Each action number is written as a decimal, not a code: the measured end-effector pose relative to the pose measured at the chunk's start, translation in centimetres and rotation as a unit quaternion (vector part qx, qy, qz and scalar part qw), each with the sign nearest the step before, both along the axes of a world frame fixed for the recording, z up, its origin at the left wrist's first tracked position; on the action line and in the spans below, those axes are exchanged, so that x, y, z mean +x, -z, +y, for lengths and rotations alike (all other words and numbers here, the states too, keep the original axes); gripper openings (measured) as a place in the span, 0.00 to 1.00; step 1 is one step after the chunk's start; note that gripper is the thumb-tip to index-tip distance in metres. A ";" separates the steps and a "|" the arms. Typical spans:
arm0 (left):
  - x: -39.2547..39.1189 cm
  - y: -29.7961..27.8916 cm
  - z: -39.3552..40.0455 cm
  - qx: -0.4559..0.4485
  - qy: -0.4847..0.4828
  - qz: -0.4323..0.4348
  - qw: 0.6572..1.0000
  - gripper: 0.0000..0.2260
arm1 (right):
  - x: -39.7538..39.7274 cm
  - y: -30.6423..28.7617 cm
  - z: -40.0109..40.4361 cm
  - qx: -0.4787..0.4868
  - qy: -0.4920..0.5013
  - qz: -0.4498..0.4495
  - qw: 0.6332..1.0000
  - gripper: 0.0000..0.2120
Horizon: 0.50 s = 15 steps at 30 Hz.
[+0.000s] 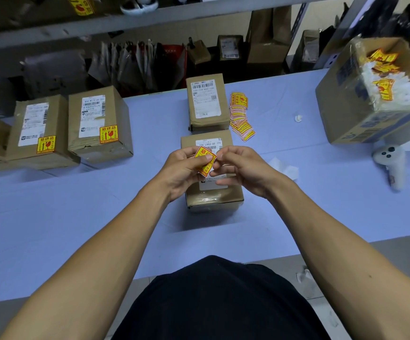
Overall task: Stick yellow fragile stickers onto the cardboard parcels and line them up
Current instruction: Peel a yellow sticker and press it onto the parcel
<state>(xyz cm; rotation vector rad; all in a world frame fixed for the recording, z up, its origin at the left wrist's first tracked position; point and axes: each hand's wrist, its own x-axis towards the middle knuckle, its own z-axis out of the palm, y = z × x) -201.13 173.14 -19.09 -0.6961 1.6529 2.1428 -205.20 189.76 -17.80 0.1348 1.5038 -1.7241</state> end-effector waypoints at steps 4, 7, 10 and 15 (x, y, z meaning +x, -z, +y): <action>-0.1 -0.1 0.0 -0.006 -0.002 -0.003 1.000 0.09 | -0.1 0.0 -0.3 0.019 -0.008 0.020 1.000 0.07; -0.2 -0.4 0.4 -0.002 -0.033 0.008 0.999 0.12 | 0.1 0.2 -0.6 0.026 -0.005 0.044 0.999 0.09; -0.4 0.0 0.9 -0.117 -0.057 0.034 0.991 0.18 | 0.2 0.4 -0.8 0.031 0.028 0.074 0.996 0.12; -0.2 -0.4 1.9 -0.195 -0.042 0.109 0.974 0.03 | 0.2 0.6 -0.8 0.047 0.041 0.119 0.991 0.11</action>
